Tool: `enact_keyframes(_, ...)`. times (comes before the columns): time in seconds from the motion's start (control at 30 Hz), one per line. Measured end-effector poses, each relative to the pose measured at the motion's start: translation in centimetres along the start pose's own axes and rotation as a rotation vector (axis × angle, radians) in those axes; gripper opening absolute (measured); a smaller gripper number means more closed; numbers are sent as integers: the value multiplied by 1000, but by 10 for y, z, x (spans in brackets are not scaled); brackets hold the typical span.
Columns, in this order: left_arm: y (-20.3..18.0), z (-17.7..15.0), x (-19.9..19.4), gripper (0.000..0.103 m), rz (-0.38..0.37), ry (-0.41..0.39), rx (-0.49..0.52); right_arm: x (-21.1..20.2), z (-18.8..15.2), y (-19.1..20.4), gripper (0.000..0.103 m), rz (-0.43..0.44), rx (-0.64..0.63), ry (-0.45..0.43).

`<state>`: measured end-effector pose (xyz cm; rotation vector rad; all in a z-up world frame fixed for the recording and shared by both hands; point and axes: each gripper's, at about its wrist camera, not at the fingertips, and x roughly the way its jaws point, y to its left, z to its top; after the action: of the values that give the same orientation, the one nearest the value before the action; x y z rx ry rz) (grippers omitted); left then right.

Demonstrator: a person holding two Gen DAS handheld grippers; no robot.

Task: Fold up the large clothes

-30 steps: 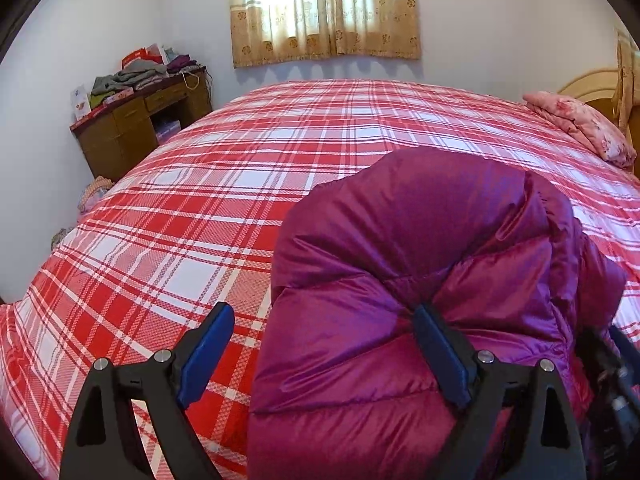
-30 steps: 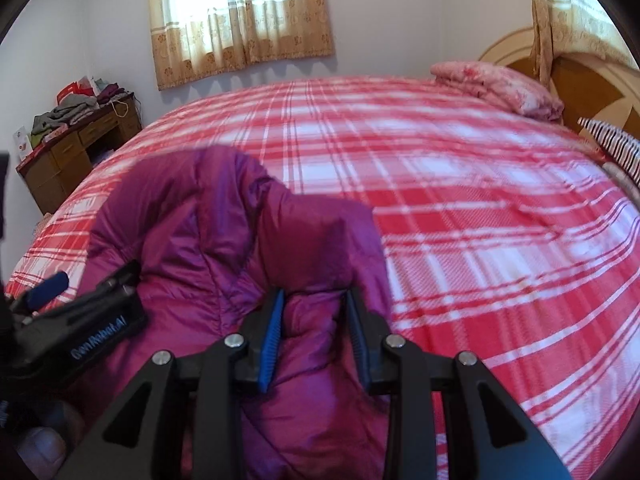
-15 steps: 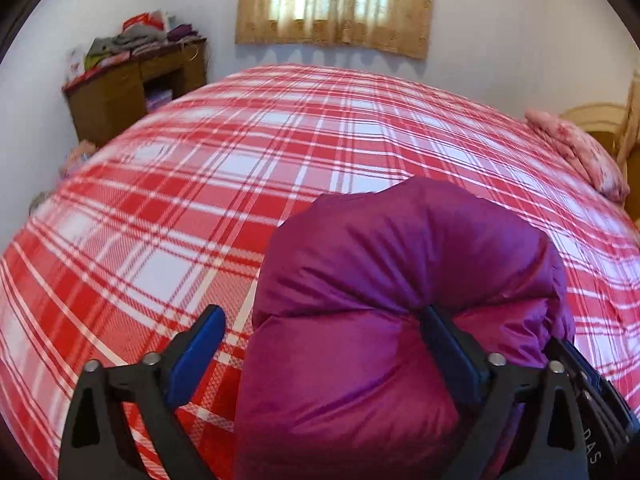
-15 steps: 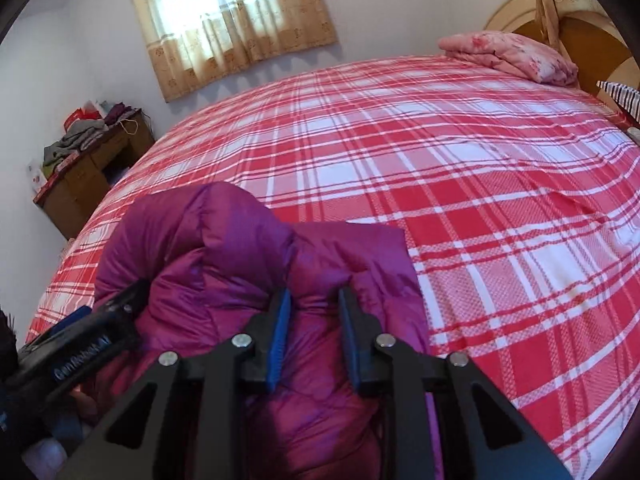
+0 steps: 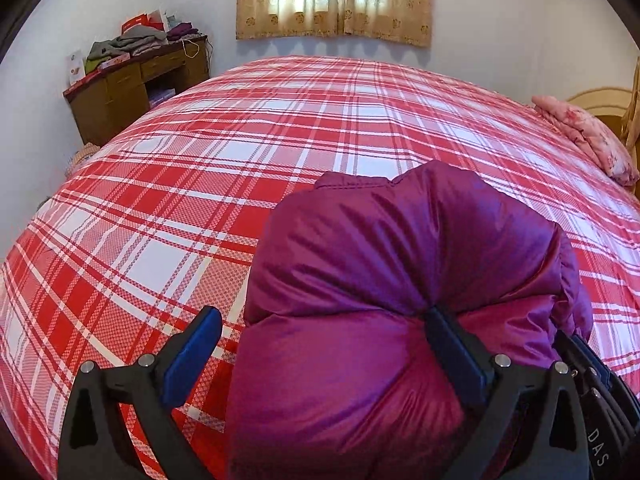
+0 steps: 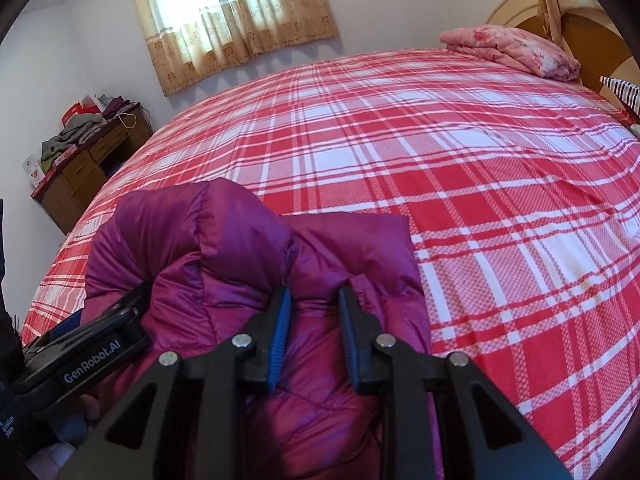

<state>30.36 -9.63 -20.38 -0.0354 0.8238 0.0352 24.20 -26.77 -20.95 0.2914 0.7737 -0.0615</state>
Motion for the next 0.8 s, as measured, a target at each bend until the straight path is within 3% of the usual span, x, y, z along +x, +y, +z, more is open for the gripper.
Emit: enact_keyframes(0.8, -11, -1, 10, 102, 41, 23, 43, 11, 0, 4, 26, -41, -16, 34)
